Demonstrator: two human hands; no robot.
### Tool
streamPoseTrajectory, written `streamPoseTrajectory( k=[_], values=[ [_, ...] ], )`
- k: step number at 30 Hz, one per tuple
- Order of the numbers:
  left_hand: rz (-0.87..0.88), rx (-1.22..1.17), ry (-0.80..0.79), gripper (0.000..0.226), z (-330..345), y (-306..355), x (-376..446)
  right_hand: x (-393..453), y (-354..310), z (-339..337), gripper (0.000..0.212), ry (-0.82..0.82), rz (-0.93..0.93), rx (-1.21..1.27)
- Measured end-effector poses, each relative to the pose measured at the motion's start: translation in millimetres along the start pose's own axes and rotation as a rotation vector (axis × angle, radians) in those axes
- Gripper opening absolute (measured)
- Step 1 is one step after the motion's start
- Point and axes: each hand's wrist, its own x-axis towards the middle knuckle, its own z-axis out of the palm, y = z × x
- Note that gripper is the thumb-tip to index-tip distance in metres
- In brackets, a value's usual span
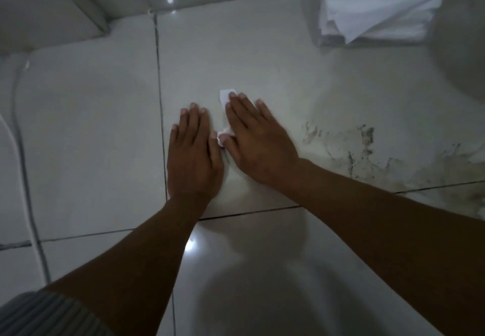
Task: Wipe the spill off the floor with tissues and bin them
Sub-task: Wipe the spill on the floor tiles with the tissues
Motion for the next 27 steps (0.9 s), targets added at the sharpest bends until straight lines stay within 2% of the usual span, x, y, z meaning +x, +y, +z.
streamPoseTrajectory(
  k=[2,7,9,14,16,19,20,22,25,27],
  values=[
    [-0.008,-0.013,0.005,0.055,-1,0,0,-9,9,-1,0.057,0.023,-0.032,-0.017],
    [-0.017,-0.031,0.007,0.055,-1,0,0,38,36,-8,0.052,0.111,0.430,0.058],
    [-0.019,-0.034,0.004,0.055,0,0,0,60,31,-5,0.052,0.126,0.467,0.053],
    [-0.027,-0.038,0.000,0.056,0,0,1,43,30,-1,0.049,0.159,0.179,0.031],
    [-0.031,-0.041,0.009,0.055,0,0,1,47,39,-2,0.049,0.171,0.198,0.007],
    [-0.030,-0.045,0.015,0.055,1,0,2,79,36,-2,0.051,0.153,0.355,0.045],
    [-0.030,-0.045,0.012,0.055,1,1,2,84,32,-1,0.052,0.141,0.356,0.062],
    [-0.023,-0.031,0.010,0.055,1,0,2,73,20,2,0.051,0.127,0.236,0.064],
    [-0.025,-0.017,0.018,0.056,0,0,3,15,7,7,0.048,0.114,-0.015,0.031],
    [-0.025,-0.021,0.028,0.056,-1,1,2,-17,10,8,0.045,0.114,-0.120,0.022]
  ],
)
